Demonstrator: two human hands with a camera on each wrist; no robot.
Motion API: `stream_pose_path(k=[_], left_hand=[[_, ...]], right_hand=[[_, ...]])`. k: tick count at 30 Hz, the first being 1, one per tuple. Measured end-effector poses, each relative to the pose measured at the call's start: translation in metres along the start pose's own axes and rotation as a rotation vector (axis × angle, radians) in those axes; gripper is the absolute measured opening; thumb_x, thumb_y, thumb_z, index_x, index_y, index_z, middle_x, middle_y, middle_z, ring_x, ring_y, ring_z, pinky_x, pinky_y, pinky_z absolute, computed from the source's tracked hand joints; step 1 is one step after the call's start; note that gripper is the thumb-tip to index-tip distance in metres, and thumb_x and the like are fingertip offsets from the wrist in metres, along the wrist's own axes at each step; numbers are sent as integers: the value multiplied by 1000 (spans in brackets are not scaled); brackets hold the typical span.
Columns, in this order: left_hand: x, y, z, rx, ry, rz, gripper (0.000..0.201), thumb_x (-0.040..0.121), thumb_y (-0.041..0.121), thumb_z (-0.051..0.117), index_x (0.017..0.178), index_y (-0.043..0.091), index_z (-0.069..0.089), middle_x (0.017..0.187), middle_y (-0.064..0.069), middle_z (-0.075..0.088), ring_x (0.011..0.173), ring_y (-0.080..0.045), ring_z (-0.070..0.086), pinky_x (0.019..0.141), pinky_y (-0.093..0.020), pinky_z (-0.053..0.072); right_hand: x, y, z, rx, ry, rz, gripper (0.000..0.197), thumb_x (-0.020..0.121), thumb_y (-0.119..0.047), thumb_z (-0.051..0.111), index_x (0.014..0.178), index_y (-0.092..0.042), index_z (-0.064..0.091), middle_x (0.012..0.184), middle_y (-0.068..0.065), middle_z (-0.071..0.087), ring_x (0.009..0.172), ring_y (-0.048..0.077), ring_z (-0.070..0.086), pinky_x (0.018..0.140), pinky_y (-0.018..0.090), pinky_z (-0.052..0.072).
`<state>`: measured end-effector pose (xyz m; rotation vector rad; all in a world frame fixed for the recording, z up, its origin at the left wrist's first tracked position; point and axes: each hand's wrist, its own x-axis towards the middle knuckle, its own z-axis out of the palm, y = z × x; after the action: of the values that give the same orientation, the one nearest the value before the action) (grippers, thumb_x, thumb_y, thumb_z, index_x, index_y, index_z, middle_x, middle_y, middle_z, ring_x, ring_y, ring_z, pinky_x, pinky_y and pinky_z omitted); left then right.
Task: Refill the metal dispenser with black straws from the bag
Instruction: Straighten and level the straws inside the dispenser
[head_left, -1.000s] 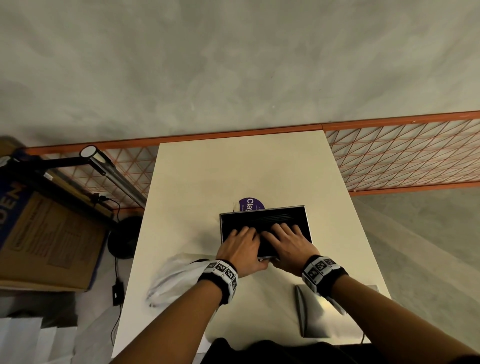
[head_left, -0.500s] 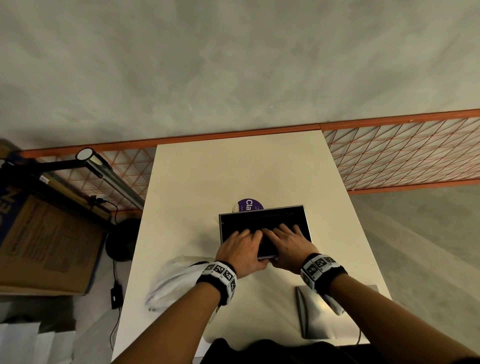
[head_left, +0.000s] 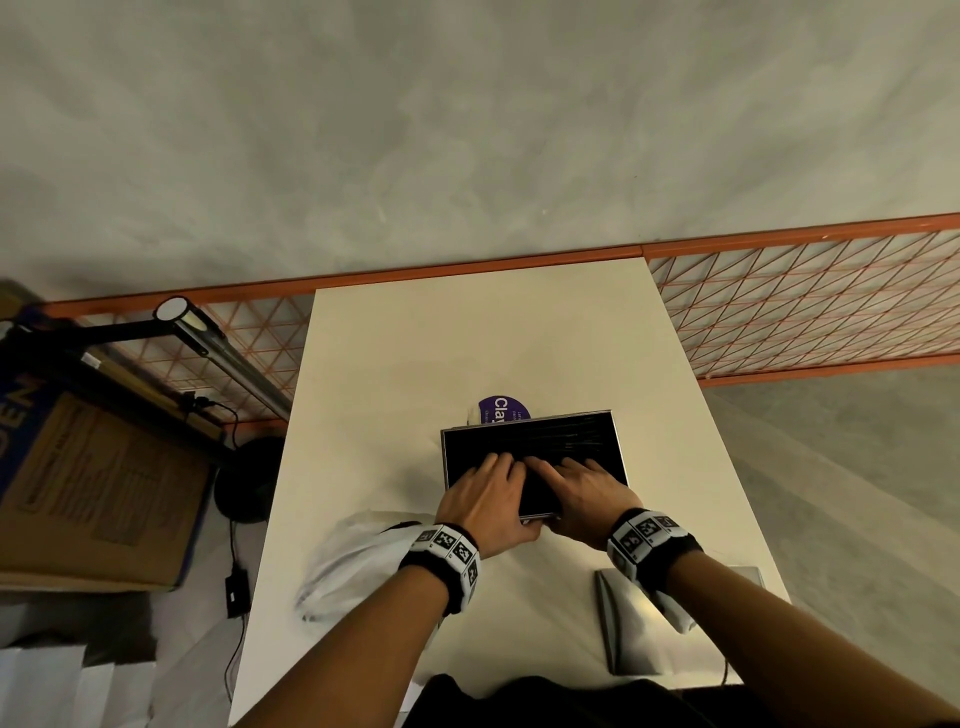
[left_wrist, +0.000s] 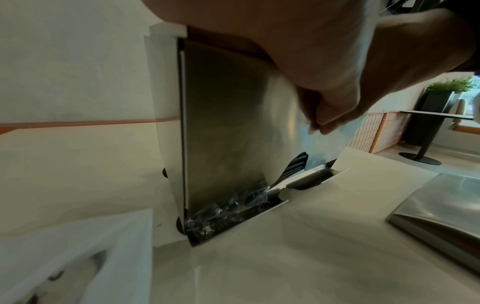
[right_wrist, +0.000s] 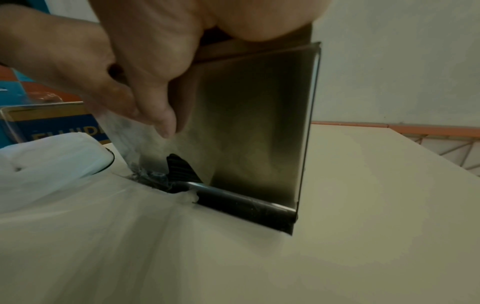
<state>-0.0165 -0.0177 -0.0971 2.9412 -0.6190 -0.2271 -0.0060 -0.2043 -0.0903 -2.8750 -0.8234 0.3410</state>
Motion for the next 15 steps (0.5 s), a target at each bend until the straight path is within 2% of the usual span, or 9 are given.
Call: stream_pose_path(k=[4, 7, 10, 15], left_hand=[[-3, 0, -2, -11, 8, 9, 66, 79, 65, 63, 126, 21, 51, 117, 2, 52, 107, -18, 56, 82, -35, 55], [-5, 2, -8, -20, -45, -23, 59, 83, 63, 65, 122, 24, 48, 111, 1, 63, 98, -22, 65, 79, -38, 58], [-7, 2, -9, 35, -82, -24, 57, 87, 64, 59, 125, 24, 50, 101, -2, 71, 88, -28, 70, 73, -39, 58], [-5, 2, -3, 98, -93, -21, 64, 87, 67, 52, 131, 22, 56, 97, -3, 74, 84, -30, 71, 69, -38, 58]], right_hand=[[0, 1, 2, -22, -2, -4, 86, 83, -48, 61, 154, -24, 19, 125, 7, 61, 117, 25, 56, 102, 37, 41], [-1, 1, 4, -36, 11, -14, 86, 83, -48, 61, 154, -24, 19, 123, 5, 62, 117, 23, 55, 100, 37, 42], [-1, 1, 5, -25, 19, -12, 87, 79, -48, 65, 152, -25, 23, 120, 4, 63, 115, 24, 55, 98, 38, 44], [-2, 0, 4, -36, 21, -19, 87, 73, -49, 70, 147, -25, 32, 119, -2, 62, 110, 24, 55, 92, 40, 48]])
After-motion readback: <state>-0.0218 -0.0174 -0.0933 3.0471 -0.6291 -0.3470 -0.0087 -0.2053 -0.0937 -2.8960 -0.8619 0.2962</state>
